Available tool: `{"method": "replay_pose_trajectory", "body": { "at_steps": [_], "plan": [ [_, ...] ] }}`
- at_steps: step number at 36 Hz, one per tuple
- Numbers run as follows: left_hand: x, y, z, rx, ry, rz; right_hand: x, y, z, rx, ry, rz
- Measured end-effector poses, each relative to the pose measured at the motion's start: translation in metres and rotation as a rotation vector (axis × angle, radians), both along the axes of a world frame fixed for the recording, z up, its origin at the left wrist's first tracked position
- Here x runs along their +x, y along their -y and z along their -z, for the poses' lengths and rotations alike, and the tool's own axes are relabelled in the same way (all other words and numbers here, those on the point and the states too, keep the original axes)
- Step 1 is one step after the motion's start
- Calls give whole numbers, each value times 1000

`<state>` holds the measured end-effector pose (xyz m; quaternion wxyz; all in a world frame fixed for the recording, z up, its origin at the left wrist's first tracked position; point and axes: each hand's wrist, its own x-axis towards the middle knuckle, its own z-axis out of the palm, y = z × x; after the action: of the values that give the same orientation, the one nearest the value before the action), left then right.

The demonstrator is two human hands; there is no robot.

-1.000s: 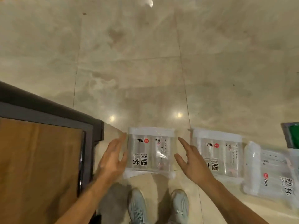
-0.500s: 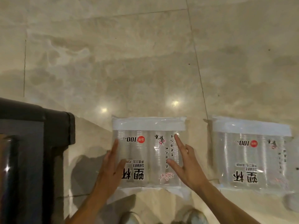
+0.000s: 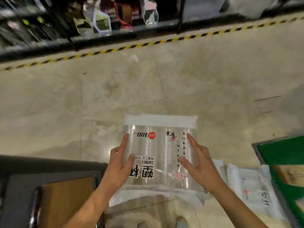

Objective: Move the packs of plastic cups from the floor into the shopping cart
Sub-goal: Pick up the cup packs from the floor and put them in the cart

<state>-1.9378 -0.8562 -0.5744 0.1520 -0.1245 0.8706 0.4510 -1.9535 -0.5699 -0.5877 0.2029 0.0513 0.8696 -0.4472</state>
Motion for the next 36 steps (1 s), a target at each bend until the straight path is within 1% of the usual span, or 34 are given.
{"method": "replay_pose_trajectory", "body": {
  "at_steps": [3,8,11,16,22,27,30,34,36],
  "plan": [
    [-31,-16,-112,-16,-85,86,-22,-21,-112,-12,-35,31],
    [-80,-48,-273,5,-145,179,-46,-67,-281,-48,-138,77],
    [-99,-69,-352,7,-197,227,-53,-97,-357,-10,-206,88],
    [-122,-125,-459,-29,-317,307,-51,-147,-450,39,-340,154],
    [-144,-199,-527,33,-344,471,-30,-211,-519,118,-393,288],
    [-171,-266,-552,125,-351,681,3,-251,-552,183,-402,475],
    [-186,-304,-560,151,-375,829,31,-265,-565,235,-403,631],
    [-193,-363,-573,198,-493,1100,75,-272,-572,276,-373,889],
    [-183,-390,-583,225,-484,1232,103,-272,-573,311,-341,1006]
  ]
}}
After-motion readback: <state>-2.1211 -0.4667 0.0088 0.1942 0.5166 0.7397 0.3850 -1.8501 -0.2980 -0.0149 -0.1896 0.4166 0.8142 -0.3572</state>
